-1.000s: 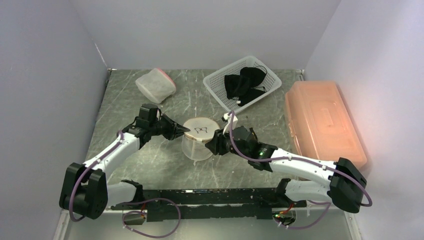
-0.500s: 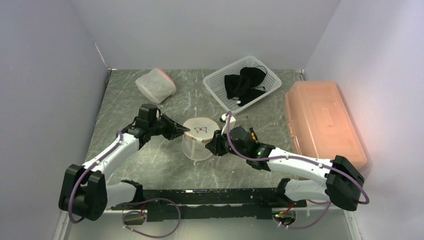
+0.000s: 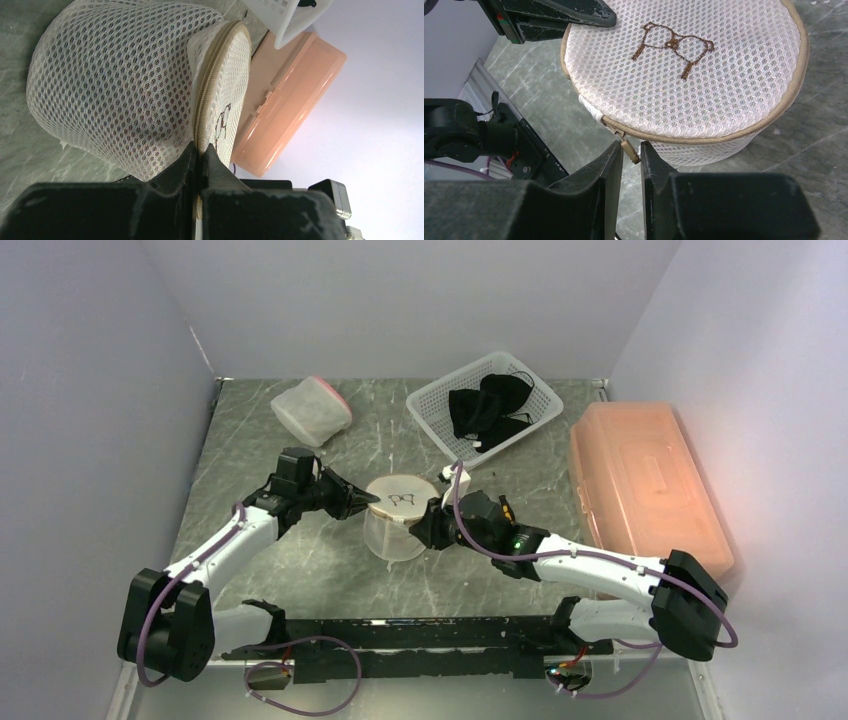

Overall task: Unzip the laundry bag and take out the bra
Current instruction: Unzip the laundry bag at the center of the board.

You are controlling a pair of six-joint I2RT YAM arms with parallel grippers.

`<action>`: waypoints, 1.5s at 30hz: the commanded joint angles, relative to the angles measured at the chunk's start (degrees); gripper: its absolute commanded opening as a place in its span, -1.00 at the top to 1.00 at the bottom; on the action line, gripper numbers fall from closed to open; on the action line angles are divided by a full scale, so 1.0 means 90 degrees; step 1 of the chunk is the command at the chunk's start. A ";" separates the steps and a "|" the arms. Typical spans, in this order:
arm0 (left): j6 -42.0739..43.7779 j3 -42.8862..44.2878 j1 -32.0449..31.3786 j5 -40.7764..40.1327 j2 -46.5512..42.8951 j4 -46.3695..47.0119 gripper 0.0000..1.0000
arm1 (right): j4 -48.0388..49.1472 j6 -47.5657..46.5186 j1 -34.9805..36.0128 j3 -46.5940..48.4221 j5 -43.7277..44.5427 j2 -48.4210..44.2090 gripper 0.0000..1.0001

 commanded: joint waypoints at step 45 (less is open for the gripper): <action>0.2236 0.1089 -0.0039 0.1407 0.1175 -0.0325 0.95 | -0.1655 -0.0680 0.0078 -0.0533 0.1720 -0.1681 1.00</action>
